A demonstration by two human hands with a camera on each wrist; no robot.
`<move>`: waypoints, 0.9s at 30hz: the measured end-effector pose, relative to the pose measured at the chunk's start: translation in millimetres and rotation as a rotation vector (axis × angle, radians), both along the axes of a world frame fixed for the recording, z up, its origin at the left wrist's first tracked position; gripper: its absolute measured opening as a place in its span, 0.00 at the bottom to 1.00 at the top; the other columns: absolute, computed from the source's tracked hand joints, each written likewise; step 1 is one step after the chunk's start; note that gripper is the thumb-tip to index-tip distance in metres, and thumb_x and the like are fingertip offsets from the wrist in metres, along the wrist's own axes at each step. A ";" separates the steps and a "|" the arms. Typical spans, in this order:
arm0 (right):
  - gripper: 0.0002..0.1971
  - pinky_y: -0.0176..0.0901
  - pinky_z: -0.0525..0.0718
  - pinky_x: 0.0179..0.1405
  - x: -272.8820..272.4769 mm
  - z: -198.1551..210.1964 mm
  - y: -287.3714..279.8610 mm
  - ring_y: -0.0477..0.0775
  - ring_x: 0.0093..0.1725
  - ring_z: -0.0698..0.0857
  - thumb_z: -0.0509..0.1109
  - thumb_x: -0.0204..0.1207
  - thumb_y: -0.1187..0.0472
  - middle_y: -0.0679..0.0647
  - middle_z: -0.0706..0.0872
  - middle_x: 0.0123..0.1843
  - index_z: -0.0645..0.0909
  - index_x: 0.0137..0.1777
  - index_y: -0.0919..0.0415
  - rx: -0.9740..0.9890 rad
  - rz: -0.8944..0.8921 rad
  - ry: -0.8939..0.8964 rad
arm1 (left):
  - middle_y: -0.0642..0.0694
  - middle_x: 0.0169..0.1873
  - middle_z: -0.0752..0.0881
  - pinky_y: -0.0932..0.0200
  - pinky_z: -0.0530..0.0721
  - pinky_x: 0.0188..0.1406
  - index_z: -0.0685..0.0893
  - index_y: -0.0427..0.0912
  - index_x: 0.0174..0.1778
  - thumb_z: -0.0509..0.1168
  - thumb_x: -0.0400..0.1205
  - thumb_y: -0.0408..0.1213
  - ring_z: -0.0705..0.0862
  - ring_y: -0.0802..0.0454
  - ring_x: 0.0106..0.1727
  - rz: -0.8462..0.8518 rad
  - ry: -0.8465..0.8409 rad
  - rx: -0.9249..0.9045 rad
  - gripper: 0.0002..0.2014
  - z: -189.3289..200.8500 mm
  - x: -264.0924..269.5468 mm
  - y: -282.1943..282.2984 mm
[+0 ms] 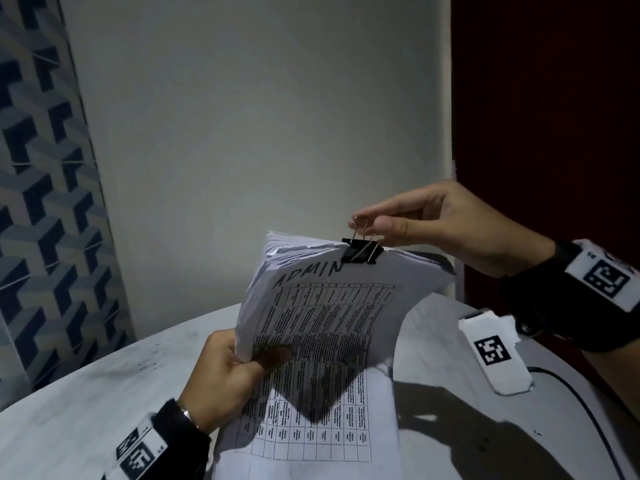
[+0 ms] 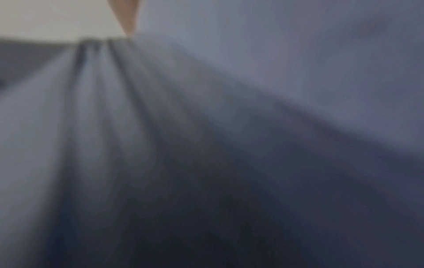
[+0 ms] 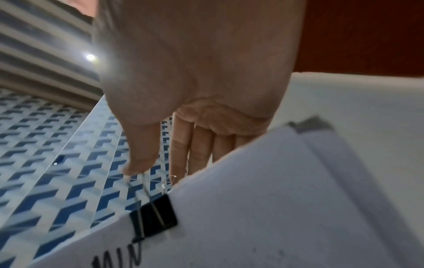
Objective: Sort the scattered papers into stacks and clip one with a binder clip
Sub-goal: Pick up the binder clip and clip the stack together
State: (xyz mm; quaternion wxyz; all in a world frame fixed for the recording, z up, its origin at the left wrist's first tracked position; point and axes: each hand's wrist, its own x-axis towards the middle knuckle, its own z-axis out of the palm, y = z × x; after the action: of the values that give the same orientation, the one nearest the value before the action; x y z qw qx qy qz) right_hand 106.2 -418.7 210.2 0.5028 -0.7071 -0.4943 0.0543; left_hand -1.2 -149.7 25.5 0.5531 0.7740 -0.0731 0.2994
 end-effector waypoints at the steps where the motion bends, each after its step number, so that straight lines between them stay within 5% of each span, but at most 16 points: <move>1: 0.22 0.37 0.88 0.61 -1.3 -0.5 -0.3 0.51 0.61 0.92 0.76 0.70 0.59 0.53 0.94 0.59 0.88 0.65 0.62 -0.006 -0.011 -0.029 | 0.42 0.43 0.95 0.44 0.92 0.46 0.94 0.48 0.46 0.77 0.68 0.53 0.93 0.45 0.45 0.006 0.007 -0.005 0.15 0.3 -0.1 0.8; 5: 0.31 0.39 0.84 0.69 -2.1 -1.8 -1.8 0.36 0.70 0.85 0.78 0.69 0.47 0.40 0.88 0.69 0.82 0.75 0.48 -0.144 -0.095 -0.249 | 0.41 0.44 0.94 0.35 0.90 0.48 0.94 0.43 0.46 0.79 0.73 0.39 0.93 0.42 0.46 0.020 0.042 -0.010 0.07 -1.9 1.1 3.2; 8: 0.43 0.41 0.76 0.78 -4.0 -4.1 1.0 0.31 0.76 0.76 0.76 0.68 0.34 0.32 0.78 0.78 0.66 0.84 0.35 -0.383 -0.170 -0.481 | 0.41 0.44 0.95 0.33 0.89 0.49 0.94 0.41 0.45 0.78 0.74 0.37 0.93 0.41 0.46 0.010 0.076 -0.029 0.07 -0.4 -1.1 -0.9; 10: 0.41 0.40 0.78 0.76 -5.3 -8.0 4.3 0.36 0.72 0.81 0.76 0.67 0.32 0.35 0.81 0.76 0.71 0.82 0.35 -0.495 -0.184 -0.552 | 0.40 0.44 0.95 0.34 0.89 0.50 0.94 0.40 0.45 0.79 0.75 0.36 0.93 0.41 0.46 -0.020 0.075 -0.020 0.06 3.2 -3.7 -4.6; 12: 0.30 0.46 0.87 0.63 -3.2 -12.1 7.3 0.39 0.60 0.88 0.77 0.65 0.30 0.38 0.90 0.62 0.84 0.68 0.38 -0.506 -0.193 -0.558 | 0.40 0.43 0.94 0.36 0.90 0.48 0.94 0.40 0.45 0.78 0.74 0.36 0.93 0.41 0.45 -0.042 0.082 0.000 0.05 7.4 -5.4 -7.9; 16: 0.26 0.67 0.89 0.50 5.5 -15.0 11.3 0.61 0.49 0.93 0.80 0.61 0.29 0.50 0.95 0.48 0.92 0.55 0.42 -0.459 -0.194 -0.389 | 0.39 0.43 0.95 0.37 0.90 0.51 0.94 0.36 0.45 0.79 0.74 0.30 0.93 0.39 0.46 -0.079 0.150 -0.052 0.05 13.3 -4.1 -10.8; 20: 0.20 0.66 0.91 0.55 35.2 -21.4 4.5 0.56 0.50 0.93 0.84 0.66 0.42 0.52 0.95 0.49 0.90 0.55 0.50 -0.310 -0.317 -0.247 | 0.32 0.46 0.93 0.35 0.90 0.55 0.91 0.29 0.51 0.78 0.72 0.26 0.92 0.30 0.51 -0.107 0.246 -0.260 0.12 10.3 3.9 -8.5; 23: 0.20 0.67 0.92 0.49 63.6 -49.1 -3.2 0.57 0.43 0.93 0.83 0.70 0.55 0.54 0.95 0.49 0.85 0.60 0.56 -0.080 -0.318 0.288 | 0.28 0.55 0.91 0.45 0.91 0.55 0.86 0.24 0.58 0.71 0.71 0.17 0.91 0.32 0.57 -0.193 0.270 -0.607 0.19 4.6 15.5 -6.1; 27: 0.24 0.48 0.88 0.41 75.3 -121.7 12.9 0.52 0.46 0.92 0.81 0.71 0.60 0.56 0.92 0.59 0.85 0.68 0.55 -0.257 -0.139 0.626 | 0.36 0.58 0.92 0.61 0.91 0.45 0.86 0.29 0.62 0.69 0.76 0.16 0.93 0.45 0.55 -0.175 0.351 -0.658 0.18 -4.9 33.9 -2.4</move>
State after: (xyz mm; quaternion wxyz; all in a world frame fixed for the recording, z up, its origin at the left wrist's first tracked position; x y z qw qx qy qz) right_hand 181.5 -405.9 88.5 0.5393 -0.7458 -0.2556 0.2960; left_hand 32.8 -152.0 20.7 0.7996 0.5854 0.0569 0.1213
